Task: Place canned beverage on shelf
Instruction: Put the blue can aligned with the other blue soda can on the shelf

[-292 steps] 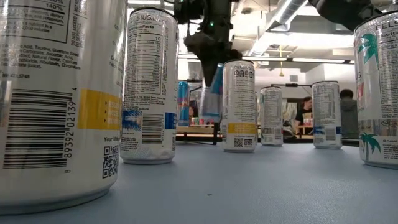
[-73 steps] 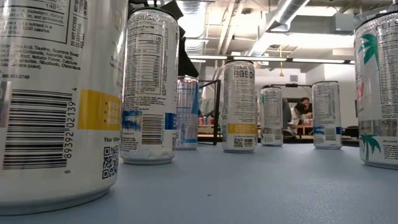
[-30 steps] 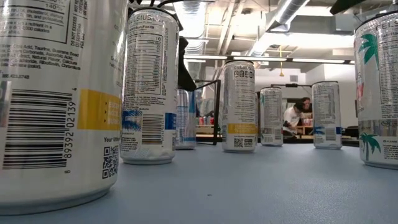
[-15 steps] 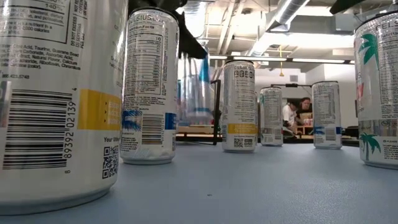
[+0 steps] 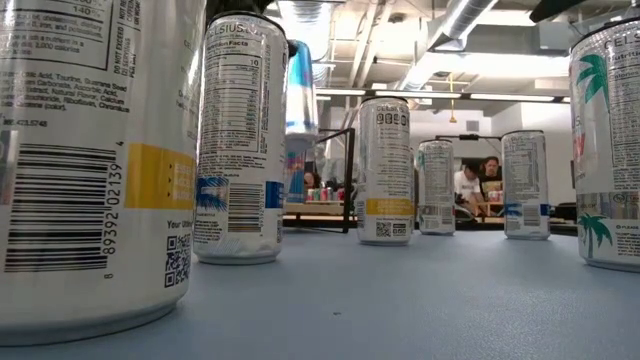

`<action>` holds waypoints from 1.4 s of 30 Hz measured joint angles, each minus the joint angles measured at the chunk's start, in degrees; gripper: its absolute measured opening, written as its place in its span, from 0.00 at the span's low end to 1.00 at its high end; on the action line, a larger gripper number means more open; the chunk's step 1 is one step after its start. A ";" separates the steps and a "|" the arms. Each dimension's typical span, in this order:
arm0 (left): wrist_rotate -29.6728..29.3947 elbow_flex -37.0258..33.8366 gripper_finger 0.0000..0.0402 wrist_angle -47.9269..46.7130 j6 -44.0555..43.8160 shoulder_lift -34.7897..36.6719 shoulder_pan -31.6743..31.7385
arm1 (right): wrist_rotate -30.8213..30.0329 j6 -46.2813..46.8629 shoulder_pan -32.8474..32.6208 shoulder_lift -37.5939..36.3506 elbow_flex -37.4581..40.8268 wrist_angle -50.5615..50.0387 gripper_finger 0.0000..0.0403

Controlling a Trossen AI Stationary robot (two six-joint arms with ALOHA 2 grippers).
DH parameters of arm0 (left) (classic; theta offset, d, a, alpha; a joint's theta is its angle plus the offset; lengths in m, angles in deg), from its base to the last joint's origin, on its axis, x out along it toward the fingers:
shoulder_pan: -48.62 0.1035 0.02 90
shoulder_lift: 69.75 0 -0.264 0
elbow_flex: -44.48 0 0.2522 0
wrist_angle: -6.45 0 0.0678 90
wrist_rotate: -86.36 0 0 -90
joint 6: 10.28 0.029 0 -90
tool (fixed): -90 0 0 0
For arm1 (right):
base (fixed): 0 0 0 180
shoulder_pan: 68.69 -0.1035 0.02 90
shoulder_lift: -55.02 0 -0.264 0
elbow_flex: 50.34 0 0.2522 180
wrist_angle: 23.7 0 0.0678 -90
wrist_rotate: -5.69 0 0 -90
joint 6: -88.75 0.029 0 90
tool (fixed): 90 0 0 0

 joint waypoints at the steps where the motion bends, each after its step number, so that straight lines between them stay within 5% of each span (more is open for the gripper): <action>1: 2.54 -0.01 0.58 -0.19 1.14 -0.03 1.41 | 0.00 0.00 0.00 0.00 0.00 0.09 0.63; 6: 8.51 -0.01 0.59 -1.64 7.24 0.04 6.88 | 0.02 0.22 0.01 0.00 0.00 0.94 0.63; 14: -0.74 -0.08 0.58 -9.67 16.44 -0.03 10.76 | 0.03 0.26 0.15 0.00 0.00 2.23 0.63; 19: -0.78 -0.08 0.59 -10.23 18.94 -0.04 12.25 | 0.02 0.27 1.58 0.00 0.00 2.21 0.63; 42: 0.72 -2.68 0.59 -6.90 17.84 -0.52 15.64 | 0.13 -0.22 4.10 0.00 0.00 2.14 0.63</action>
